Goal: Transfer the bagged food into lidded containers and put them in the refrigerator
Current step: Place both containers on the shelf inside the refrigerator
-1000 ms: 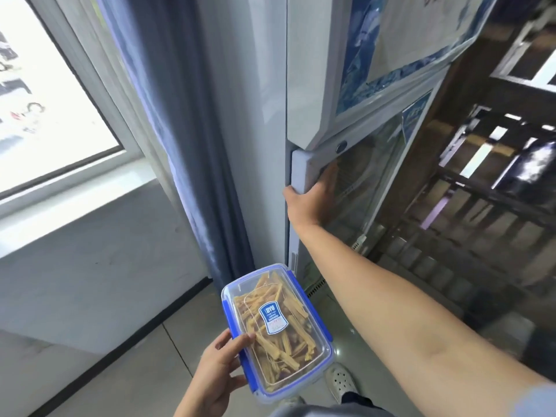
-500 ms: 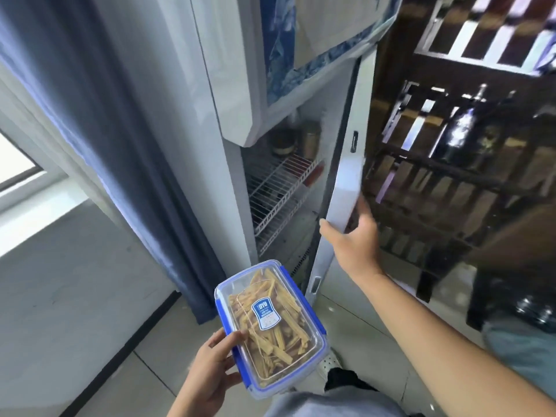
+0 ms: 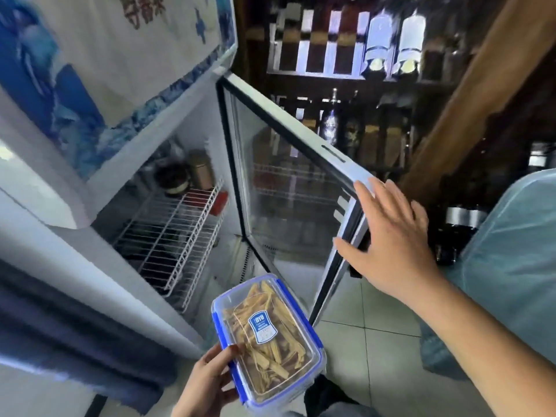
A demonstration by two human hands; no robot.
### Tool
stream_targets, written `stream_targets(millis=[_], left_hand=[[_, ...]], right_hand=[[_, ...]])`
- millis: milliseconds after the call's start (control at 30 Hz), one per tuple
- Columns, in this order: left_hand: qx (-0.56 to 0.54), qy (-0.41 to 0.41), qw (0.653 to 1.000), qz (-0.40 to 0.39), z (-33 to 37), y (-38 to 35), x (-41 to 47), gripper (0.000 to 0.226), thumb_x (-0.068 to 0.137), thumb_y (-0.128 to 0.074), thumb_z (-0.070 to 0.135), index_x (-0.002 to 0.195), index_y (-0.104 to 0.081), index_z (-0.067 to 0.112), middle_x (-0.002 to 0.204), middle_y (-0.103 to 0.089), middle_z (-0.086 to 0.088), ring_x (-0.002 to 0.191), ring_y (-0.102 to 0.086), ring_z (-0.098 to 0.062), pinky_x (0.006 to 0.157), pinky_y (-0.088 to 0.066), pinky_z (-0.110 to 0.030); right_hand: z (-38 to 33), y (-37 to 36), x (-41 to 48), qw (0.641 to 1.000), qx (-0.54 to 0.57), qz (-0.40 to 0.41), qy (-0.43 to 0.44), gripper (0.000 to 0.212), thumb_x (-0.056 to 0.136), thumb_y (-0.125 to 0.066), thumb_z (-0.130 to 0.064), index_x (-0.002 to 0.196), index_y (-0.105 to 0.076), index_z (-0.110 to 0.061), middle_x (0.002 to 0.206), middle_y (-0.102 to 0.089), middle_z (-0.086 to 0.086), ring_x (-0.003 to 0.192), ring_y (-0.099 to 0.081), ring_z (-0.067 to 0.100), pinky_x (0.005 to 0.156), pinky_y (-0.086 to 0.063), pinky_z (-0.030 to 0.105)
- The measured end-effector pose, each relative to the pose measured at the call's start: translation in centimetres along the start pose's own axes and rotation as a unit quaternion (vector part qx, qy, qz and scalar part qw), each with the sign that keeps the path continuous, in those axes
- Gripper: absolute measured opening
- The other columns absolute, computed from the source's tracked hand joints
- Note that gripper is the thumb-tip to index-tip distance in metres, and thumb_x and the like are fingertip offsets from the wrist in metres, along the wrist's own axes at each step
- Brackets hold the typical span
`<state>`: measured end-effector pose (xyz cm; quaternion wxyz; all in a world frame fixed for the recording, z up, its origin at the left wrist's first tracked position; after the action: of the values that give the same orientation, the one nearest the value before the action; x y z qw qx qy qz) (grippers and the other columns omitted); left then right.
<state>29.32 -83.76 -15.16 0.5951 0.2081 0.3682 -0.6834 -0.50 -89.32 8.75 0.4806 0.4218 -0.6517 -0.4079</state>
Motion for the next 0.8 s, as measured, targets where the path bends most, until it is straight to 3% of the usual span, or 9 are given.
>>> stream_targets(millis=[100,200,333,467,567,733,800], left_hand=[[0.025,0.005,0.999,-0.019,1.6,-2.2,1.5,0.06,0.055,-0.082,0.026,0.113,-0.074,0.014,0.111,-0.073,-0.021,0.107,-0.067,-0.044,0.077,-0.059,-0.048],[0.049,-0.005,0.998,-0.034,3.4,-4.1,2.6,0.065,0.048,-0.084,0.028,0.111,-0.074,0.013,0.108,-0.073,-0.022,0.102,-0.069,-0.042,0.072,-0.058,-0.045],[0.074,-0.012,0.996,-0.055,5.4,-6.4,3.5,0.051,0.055,-0.078,0.02,0.104,-0.075,0.004,0.09,-0.072,-0.023,0.068,-0.068,-0.031,0.06,-0.056,-0.038],[0.07,-0.01,0.996,-0.056,7.4,-8.7,4.5,0.046,0.061,-0.081,0.018,0.105,-0.077,0.008,0.102,-0.07,-0.03,0.085,-0.06,-0.036,0.076,-0.056,-0.043],[0.083,-0.014,0.996,-0.039,8.6,-10.2,5.5,0.038,0.069,-0.081,0.013,0.106,-0.077,0.01,0.102,-0.074,-0.024,0.095,-0.07,-0.041,0.075,-0.058,-0.042],[0.098,-0.027,0.994,-0.036,10.4,-12.2,7.5,0.077,0.018,-0.094,0.027,0.092,-0.081,0.01,0.094,-0.076,-0.019,0.095,-0.069,-0.039,0.076,-0.053,-0.04],[0.104,-0.03,0.993,-0.041,11.2,-13.3,8.3,0.083,0.002,-0.096,0.038,0.081,-0.083,0.017,0.089,-0.077,-0.016,0.095,-0.068,-0.038,0.077,-0.052,-0.041]], right_hand=[[1.3,-1.8,2.3,0.993,-0.087,-0.074,-0.039,0.099,0.085,-0.04,-0.075,0.157,0.007,-0.026,0.167,0.003,0.007,0.153,0.007,0.031,0.117,0.0,0.061],[3.2,-2.1,5.1,0.986,-0.13,-0.073,-0.069,0.098,0.085,-0.04,-0.075,0.157,0.008,-0.027,0.167,0.0,0.013,0.151,0.005,0.041,0.117,0.001,0.065],[6.4,-2.3,8.9,0.985,-0.126,-0.058,-0.105,0.094,0.086,-0.039,-0.074,0.155,0.011,-0.036,0.165,-0.006,0.018,0.149,-0.001,0.048,0.116,-0.002,0.066],[10.2,-3.6,12.8,0.975,-0.18,-0.056,-0.119,0.094,0.085,-0.038,-0.076,0.156,0.007,-0.033,0.164,-0.002,0.016,0.147,0.0,0.05,0.116,-0.007,0.066],[13.3,-4.3,15.7,0.972,-0.19,-0.037,-0.13,0.092,0.087,-0.041,-0.071,0.157,0.002,-0.031,0.162,-0.006,0.016,0.145,-0.001,0.052,0.116,-0.008,0.064],[18.3,-5.2,21.3,0.971,-0.194,-0.006,-0.136,0.086,0.087,-0.047,-0.064,0.157,-0.005,-0.035,0.16,-0.017,0.014,0.145,-0.007,0.05,0.116,-0.01,0.063],[20.0,-5.3,23.6,0.976,-0.168,-0.001,-0.137,0.087,0.087,-0.046,-0.066,0.156,-0.002,-0.038,0.16,-0.02,0.012,0.146,-0.008,0.048,0.116,-0.012,0.062]])
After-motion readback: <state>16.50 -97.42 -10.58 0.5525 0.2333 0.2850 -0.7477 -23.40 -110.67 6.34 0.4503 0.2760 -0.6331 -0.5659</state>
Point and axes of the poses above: each hand's wrist, its own x-axis towards the middle knuckle, its own y-axis out of the back of the hand, z = x × y, the point moved 8 cm from there along x, towards the middle knuckle
